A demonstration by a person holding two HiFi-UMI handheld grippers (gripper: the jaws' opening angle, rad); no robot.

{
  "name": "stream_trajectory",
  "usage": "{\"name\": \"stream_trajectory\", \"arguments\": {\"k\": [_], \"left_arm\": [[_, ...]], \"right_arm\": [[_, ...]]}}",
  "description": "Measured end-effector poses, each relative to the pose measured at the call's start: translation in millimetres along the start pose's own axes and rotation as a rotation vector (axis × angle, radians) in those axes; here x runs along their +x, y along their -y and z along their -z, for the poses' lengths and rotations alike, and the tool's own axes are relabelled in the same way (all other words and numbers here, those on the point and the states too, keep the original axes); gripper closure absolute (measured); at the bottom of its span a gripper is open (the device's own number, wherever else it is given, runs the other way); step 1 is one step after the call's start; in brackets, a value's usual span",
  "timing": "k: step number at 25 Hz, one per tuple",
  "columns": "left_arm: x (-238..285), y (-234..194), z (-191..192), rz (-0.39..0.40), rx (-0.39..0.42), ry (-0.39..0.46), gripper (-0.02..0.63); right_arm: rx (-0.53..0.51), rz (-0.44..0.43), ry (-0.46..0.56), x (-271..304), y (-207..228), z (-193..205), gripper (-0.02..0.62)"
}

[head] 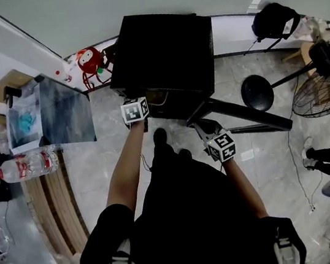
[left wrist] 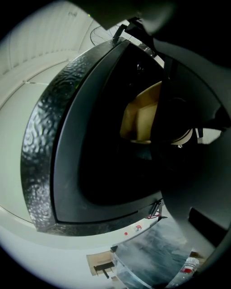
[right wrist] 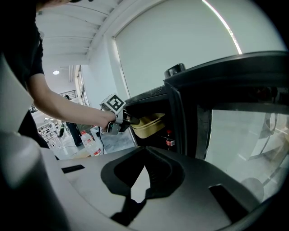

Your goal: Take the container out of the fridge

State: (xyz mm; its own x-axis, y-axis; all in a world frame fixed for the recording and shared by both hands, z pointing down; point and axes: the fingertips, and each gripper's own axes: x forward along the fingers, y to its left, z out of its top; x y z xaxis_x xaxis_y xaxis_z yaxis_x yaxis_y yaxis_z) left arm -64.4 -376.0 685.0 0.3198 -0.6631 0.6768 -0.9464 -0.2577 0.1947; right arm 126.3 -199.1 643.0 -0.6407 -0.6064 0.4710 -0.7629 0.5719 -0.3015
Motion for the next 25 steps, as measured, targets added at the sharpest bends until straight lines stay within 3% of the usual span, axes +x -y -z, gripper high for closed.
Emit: {"name": "stream_trajectory", "arguments": {"k": [8,25], "left_arm": [[-13,-2,10,-0.015,-0.002,0.007,0.572],[-73,9,40,-0.077,-0.061,0.052,0.572]], "right_arm": [[-0.032,-0.007,0.017,-2,1,2,0.597],[-0.118,-0.118,0.037,-10,-22,0,0.597]]}}
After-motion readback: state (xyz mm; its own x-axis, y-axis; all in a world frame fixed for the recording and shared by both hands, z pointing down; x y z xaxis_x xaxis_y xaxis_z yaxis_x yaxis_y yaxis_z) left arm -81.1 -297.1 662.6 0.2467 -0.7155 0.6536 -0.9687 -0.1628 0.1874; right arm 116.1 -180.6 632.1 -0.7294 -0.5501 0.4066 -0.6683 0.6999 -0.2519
